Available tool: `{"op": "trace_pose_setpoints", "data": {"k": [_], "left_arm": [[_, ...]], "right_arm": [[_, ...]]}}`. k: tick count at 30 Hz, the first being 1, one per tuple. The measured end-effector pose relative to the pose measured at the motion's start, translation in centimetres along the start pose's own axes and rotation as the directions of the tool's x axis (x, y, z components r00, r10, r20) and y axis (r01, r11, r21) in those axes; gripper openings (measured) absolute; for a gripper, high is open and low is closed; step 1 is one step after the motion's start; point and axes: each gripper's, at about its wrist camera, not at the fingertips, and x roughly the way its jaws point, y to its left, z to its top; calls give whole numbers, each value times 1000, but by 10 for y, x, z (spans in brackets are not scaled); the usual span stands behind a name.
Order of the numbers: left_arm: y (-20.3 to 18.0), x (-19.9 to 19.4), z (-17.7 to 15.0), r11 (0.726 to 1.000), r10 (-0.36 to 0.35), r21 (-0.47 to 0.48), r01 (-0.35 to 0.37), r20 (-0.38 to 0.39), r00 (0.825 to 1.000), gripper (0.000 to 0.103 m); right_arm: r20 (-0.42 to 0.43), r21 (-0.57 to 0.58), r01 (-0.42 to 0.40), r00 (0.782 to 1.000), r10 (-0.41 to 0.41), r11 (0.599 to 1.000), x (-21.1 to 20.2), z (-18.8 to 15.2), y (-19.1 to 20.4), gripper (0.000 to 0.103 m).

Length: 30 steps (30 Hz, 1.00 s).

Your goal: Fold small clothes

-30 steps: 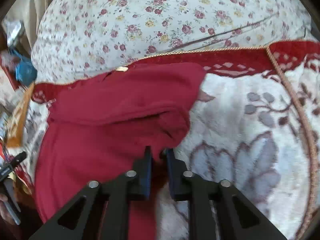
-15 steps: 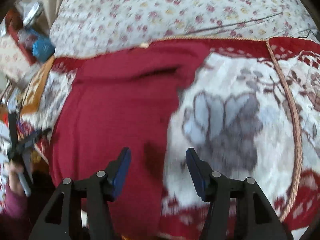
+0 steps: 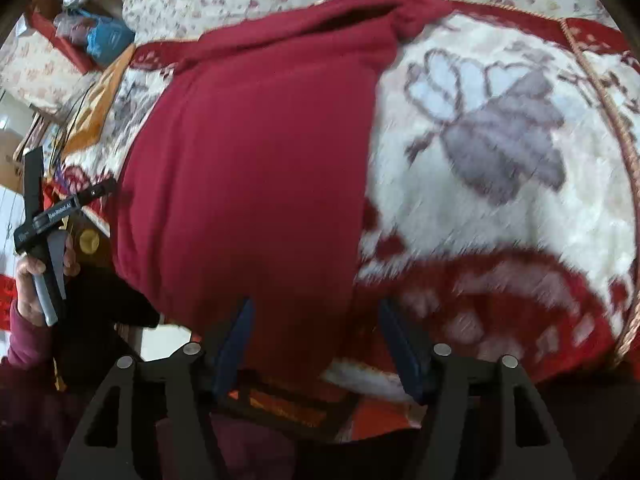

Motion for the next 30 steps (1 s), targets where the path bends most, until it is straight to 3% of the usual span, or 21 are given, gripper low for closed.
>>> {"op": "trace_pose_setpoints", "data": {"k": [7,13,17,21,24,26,30], "left_arm": [[-16,8,-35,995,-5,102,17,-113,994,97],[-18,18,-42,996,-34,80,47,-158,987,96],[-19,12,-43,994,-44,93,58,-143,989,93],[-21,15,-41,994,-30,98,45,-145,989,93],[-22,16,-40,994,-29,99,43,-143,989,93],[-20,18,-41,995,-29,92,43,-145,989,93],[-20,19,-41,994,-25,100,39,-143,989,93]], "right_arm": [[-40,-12,-59,997,58,998,16,-9,7,73],[-15,7,-86,996,86,996,17,-7,6,77],[-40,-86,-120,992,117,989,15,-8,25,64],[-43,-61,-159,987,157,985,23,-2,23,63],[-39,-93,-156,987,153,983,26,-6,27,70],[-20,-96,-177,984,176,980,25,-10,31,83],[-24,-101,-148,989,146,984,31,-13,34,82]]}}
